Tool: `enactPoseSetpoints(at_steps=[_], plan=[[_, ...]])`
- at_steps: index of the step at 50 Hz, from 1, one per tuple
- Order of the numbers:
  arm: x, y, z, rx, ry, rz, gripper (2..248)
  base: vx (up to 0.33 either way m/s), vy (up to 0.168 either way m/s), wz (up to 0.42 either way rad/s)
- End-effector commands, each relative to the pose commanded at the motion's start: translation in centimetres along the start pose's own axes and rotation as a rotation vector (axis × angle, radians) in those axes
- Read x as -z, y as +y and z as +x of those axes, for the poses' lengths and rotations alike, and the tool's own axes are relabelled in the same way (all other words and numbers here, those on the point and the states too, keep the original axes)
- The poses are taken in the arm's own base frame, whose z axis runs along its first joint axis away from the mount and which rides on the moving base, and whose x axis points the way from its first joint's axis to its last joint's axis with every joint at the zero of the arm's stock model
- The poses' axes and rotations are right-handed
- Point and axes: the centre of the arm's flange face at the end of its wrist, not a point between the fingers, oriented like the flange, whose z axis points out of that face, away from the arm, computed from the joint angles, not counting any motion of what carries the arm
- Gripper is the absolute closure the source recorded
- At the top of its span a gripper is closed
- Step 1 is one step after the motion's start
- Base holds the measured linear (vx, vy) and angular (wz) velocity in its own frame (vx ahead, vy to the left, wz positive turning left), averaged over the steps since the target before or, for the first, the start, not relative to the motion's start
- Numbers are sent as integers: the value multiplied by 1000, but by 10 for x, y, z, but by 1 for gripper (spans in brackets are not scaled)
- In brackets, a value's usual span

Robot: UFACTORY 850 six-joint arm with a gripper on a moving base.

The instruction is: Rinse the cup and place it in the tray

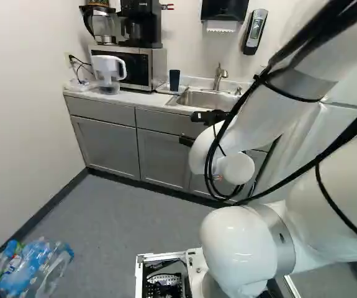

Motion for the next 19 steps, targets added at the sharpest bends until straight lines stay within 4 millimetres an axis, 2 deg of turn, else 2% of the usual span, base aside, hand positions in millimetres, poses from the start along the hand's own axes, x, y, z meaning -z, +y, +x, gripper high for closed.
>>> enactPoseSetpoints(at_steps=[19], plan=[[1, 0, -1, 0, 2, 1, 3, 0, 0, 0]])
